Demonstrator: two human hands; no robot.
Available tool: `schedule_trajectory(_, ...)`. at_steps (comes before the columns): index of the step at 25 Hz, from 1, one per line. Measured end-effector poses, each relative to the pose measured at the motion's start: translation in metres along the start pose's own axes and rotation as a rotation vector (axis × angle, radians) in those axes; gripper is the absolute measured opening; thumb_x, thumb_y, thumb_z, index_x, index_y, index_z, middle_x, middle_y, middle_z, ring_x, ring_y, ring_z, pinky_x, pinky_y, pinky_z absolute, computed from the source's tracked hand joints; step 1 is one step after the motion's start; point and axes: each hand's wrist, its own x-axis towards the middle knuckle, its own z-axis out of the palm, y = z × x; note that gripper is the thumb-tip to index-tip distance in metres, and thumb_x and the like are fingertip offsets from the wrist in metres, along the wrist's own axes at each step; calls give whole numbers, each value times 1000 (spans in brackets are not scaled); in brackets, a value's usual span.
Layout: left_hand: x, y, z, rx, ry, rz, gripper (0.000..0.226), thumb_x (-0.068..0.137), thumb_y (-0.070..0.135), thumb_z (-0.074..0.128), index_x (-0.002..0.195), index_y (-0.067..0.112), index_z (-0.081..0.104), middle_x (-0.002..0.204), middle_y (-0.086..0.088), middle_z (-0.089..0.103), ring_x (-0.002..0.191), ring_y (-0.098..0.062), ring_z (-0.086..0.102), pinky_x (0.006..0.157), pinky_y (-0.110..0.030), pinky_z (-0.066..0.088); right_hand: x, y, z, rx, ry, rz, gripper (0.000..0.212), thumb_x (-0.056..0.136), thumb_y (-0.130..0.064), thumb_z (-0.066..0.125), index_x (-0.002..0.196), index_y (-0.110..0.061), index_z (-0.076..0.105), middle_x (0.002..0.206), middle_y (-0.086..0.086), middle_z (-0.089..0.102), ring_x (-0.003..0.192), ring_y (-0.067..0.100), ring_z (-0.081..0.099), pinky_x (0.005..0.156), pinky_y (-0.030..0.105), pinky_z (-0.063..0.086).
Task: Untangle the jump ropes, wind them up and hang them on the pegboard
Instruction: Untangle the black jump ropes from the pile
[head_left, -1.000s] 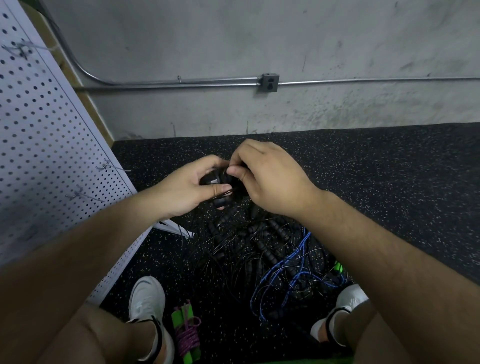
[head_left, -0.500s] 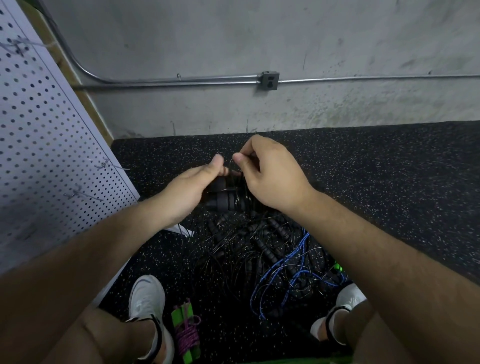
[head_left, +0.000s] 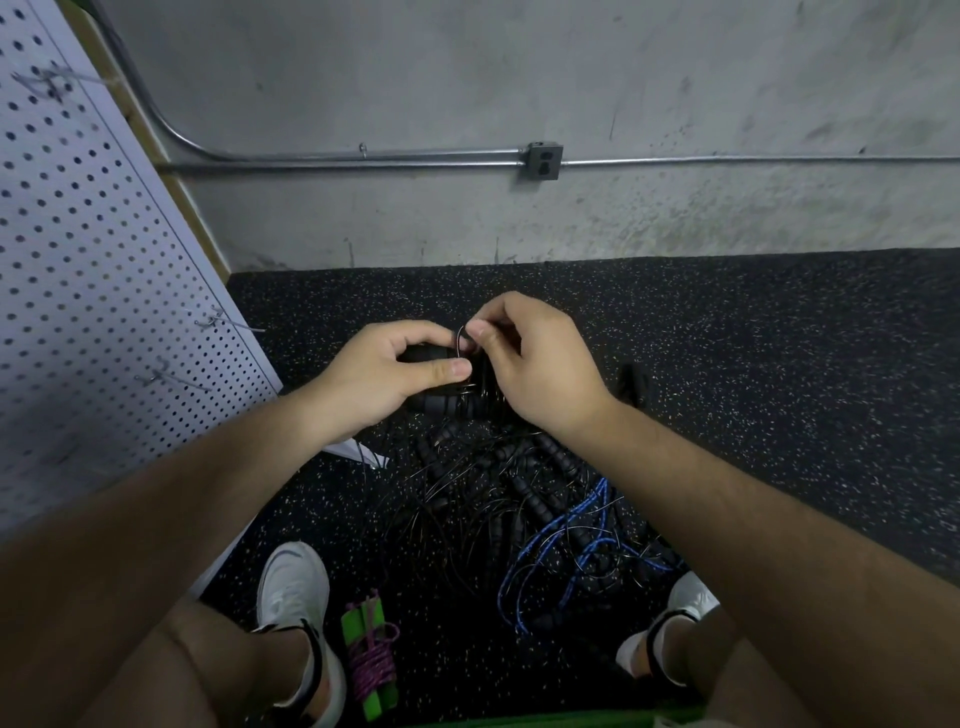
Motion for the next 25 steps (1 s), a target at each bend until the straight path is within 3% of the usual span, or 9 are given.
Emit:
schedule_trajectory(2, -1, -4, 0, -24, 23, -25, 22, 84, 9, 78, 106, 13, 76, 101, -6, 77, 88, -13, 74, 72, -19, 56, -8, 3, 4, 18, 19, -48, 27, 99, -29, 62, 123, -17, 60, 102, -6, 70, 95, 10, 65, 83, 32, 54)
schedule_trajectory(4, -3, -5, -2, -60, 48, -39, 20, 85, 7, 76, 105, 13, 76, 100, -5, 77, 88, -11, 73, 73, -17, 55, -16, 8, 7, -139, 15, -217, 34, 100, -36, 59, 129, -18, 61, 118, -1, 69, 107, 15, 65, 90, 37, 54)
schedule_trajectory(7, -5, -10, -13, -21, 79, -53, 29, 84, 8, 78, 112, 16, 73, 109, 2, 76, 101, -8, 71, 87, -21, 54, -27, 18, 14, -439, -199, -373, 58, 96, -50, 56, 147, -24, 49, 141, 3, 56, 126, 25, 54, 104, 43, 46)
schedule_trajectory(11, -13, -25, -22, -53, 123, -113, 42, 79, 15, 83, 118, 22, 69, 112, 2, 74, 107, -11, 69, 99, -30, 52, -32, 26, 37, -426, -242, -352, 67, 93, -44, 61, 152, -18, 42, 138, 10, 55, 120, 34, 53, 96, 52, 51)
schedule_trajectory(15, -18, -57, -20, -115, 277, -153, 49, 80, 36, 84, 125, 36, 64, 118, 1, 70, 113, -15, 66, 106, -39, 49, -39, 27, 67, -421, -228, -271, 69, 94, -45, 63, 152, -14, 41, 138, 11, 58, 119, 36, 55, 93, 50, 53)
schedule_trajectory(19, -19, -103, -11, -154, 450, -255, 56, 85, 46, 78, 135, 34, 53, 123, 2, 64, 115, -13, 62, 106, -42, 50, -48, 35, 112, -351, -252, -56, 70, 97, -47, 59, 155, -17, 35, 146, 6, 52, 129, 32, 48, 100, 46, 49)
schedule_trajectory(23, -23, -156, 6, -77, 445, -382, 74, 85, 52, 74, 148, 35, 39, 134, 6, 55, 123, -13, 55, 108, -36, 47, -75, 63, 165, -295, -271, 91, 69, 98, -47, 57, 155, -15, 34, 149, 9, 49, 131, 35, 46, 102, 46, 47)
schedule_trajectory(25, -28, -190, 13, -119, 461, -500, 85, 75, 56, 78, 148, 32, 43, 134, 7, 58, 121, -13, 58, 107, -39, 49, -95, 79, 190, -279, -325, 201, 70, 100, -49, 54, 157, -17, 30, 152, 9, 45, 135, 34, 41, 104, 46, 45)
